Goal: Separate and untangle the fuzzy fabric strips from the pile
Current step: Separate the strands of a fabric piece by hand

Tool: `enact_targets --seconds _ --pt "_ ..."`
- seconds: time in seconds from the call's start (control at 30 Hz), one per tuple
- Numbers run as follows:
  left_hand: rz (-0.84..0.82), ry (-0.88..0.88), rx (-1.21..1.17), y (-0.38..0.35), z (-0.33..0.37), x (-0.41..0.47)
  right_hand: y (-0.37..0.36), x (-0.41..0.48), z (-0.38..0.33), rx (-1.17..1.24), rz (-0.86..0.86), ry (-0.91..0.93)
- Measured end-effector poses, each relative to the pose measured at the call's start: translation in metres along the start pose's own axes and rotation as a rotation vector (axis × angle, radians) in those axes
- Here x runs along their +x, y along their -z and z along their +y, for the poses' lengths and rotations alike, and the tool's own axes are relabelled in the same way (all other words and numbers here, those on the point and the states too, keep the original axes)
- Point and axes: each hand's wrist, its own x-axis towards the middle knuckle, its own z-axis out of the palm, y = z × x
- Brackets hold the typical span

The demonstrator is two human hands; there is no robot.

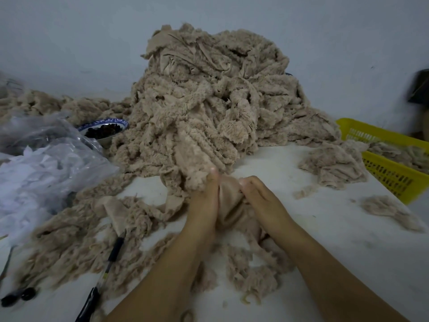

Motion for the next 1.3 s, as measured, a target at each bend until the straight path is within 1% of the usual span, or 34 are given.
enact_targets --seconds 0.07,0.13,0.2,0.23,0.3,0.37,0.4,0.47,0.57,0.63,0.67,0.8,0.93,1.0,1.03,1.13,1.23,1.3 --pt "-0.009 -0.042 0.182 -0.005 -0.004 -0.004 -0.005 0.001 0.000 0.011 -0.001 -0.039" --pt "-0.038 -0.033 0.260 -0.013 -0.003 -0.010 -0.005 0.005 0.001 0.003 0.078 -0.058" --pt "-0.101 -0.027 0.371 -0.019 -0.004 -0.013 -0.002 0.006 0.001 -0.021 0.167 -0.055" --pt "-0.115 -0.027 0.406 -0.020 -0.005 -0.013 -0.001 0.007 0.001 -0.015 0.202 -0.056" --pt "-0.123 -0.032 0.401 -0.017 -0.007 -0.011 0.000 0.007 0.001 0.032 0.279 -0.083" --pt "-0.111 -0.023 0.289 -0.013 -0.008 -0.008 0.002 0.008 0.000 0.110 0.375 -0.136" --pt "-0.087 0.015 0.183 -0.012 -0.009 -0.006 0.003 0.009 -0.001 0.151 0.421 -0.163" --pt "-0.052 0.113 -0.101 -0.011 -0.010 0.000 0.004 0.012 -0.001 0.223 0.484 -0.210" --pt "-0.123 0.165 -0.456 -0.008 -0.008 0.007 0.006 0.013 -0.001 0.327 0.527 -0.263" --pt "-0.161 0.194 -0.592 -0.004 -0.006 0.010 0.007 0.013 -0.001 0.319 0.552 -0.266" --pt "-0.165 0.202 -0.616 -0.003 -0.005 0.010 0.008 0.013 -0.001 0.299 0.555 -0.259" --pt "-0.186 0.229 -0.550 -0.003 -0.006 0.011 0.008 0.013 0.000 0.231 0.483 -0.190" --pt "-0.374 0.217 -0.449 0.000 -0.003 0.008 0.006 0.010 -0.001 0.150 0.383 -0.063" --pt "-0.424 0.227 -0.434 0.002 -0.001 0.008 0.004 0.008 -0.001 0.087 0.324 -0.010" --pt "-0.420 0.214 -0.404 0.002 -0.001 0.009 0.002 0.006 -0.002 0.069 0.283 0.007" --pt "-0.293 0.195 -0.256 0.003 -0.001 0.011 -0.001 0.002 -0.001 0.080 0.119 0.017" --pt "-0.211 0.202 -0.293 0.006 0.000 0.013 -0.005 0.001 0.000 -0.032 0.005 0.009" --pt "-0.136 0.239 -0.325 0.005 0.001 0.013 -0.008 0.000 0.001 -0.116 -0.054 0.045"
